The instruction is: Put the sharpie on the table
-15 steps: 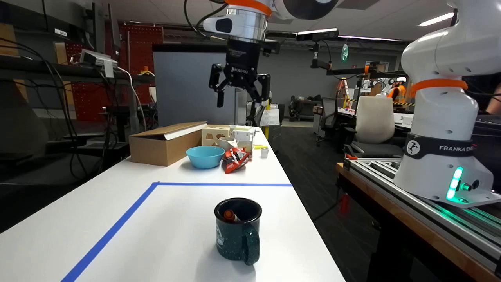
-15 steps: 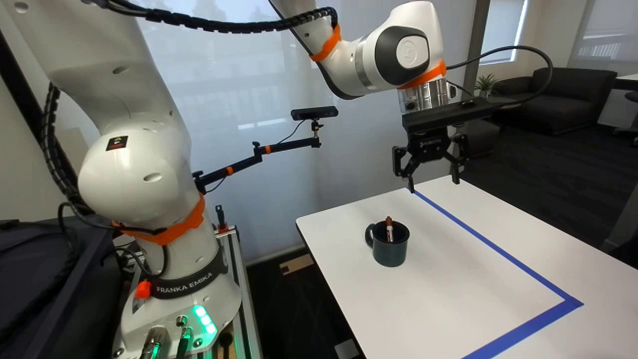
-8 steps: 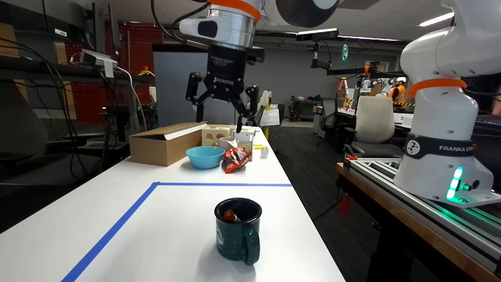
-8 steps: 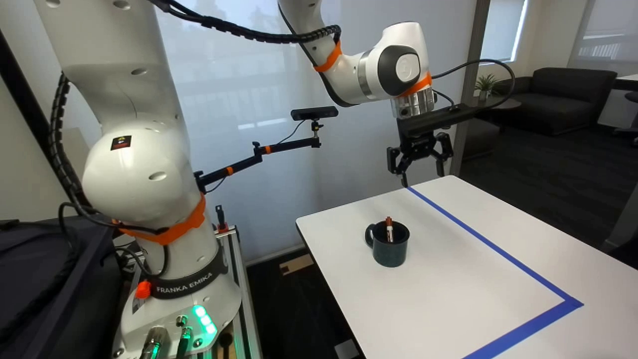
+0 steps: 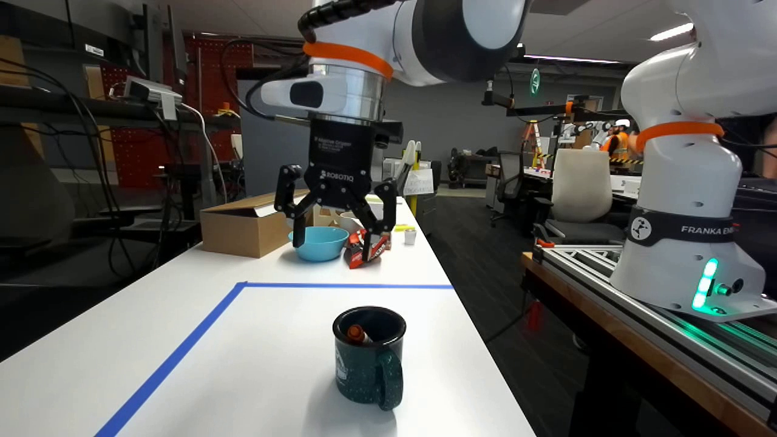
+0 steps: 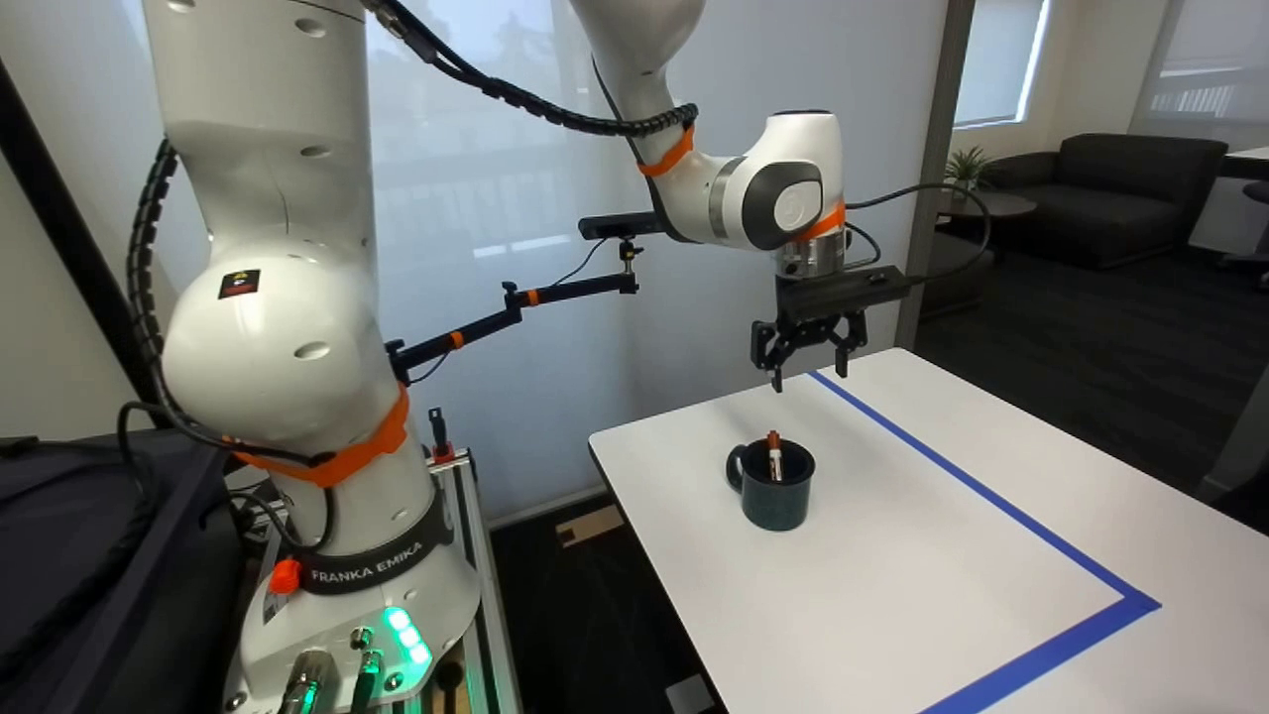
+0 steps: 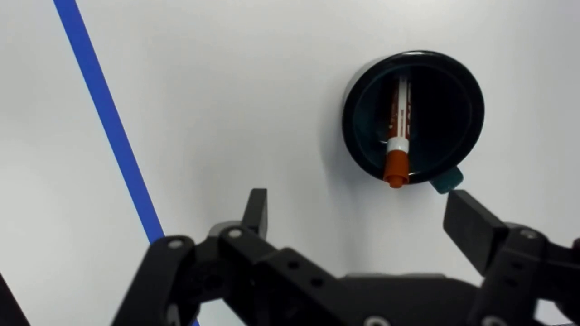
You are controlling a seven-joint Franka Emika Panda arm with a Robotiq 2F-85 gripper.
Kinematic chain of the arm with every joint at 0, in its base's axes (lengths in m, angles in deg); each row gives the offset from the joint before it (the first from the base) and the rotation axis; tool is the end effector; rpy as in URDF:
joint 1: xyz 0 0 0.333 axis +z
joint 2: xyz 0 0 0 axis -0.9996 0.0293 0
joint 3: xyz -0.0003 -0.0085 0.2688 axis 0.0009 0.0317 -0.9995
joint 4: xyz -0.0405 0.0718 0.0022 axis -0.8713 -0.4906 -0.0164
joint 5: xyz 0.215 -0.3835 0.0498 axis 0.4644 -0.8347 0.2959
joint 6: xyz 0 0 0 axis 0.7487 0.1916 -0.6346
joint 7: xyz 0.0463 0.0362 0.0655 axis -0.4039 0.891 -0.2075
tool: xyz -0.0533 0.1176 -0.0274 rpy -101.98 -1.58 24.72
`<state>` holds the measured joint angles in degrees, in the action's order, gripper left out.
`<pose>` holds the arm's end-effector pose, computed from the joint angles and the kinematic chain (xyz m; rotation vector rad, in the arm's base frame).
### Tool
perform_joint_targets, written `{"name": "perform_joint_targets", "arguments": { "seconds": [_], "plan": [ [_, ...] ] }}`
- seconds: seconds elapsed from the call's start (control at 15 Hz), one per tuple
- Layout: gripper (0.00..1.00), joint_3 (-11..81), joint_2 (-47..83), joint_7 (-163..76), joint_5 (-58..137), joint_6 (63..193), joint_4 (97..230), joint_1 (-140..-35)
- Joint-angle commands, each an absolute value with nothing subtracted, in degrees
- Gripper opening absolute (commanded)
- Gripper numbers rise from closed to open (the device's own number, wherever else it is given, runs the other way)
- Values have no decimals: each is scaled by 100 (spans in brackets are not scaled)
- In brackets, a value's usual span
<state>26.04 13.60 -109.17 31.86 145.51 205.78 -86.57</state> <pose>0.5423 0.0702 0.1419 2.3625 1.8835 0.0919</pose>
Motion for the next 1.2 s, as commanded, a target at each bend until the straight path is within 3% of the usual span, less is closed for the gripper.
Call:
{"name": "perform_joint_targets", "arguments": {
  "seconds": [0.0, 0.53, 1.13],
  "plan": [
    [100, 2545, 1397, -10927, 3190, 14559, 20551, -8703],
    [100, 2558, 1480, -10995, 3189, 14586, 20488, -8743],
    [100, 2112, 1833, -11096, 3819, 15237, 21266, -8929]
  ]
}}
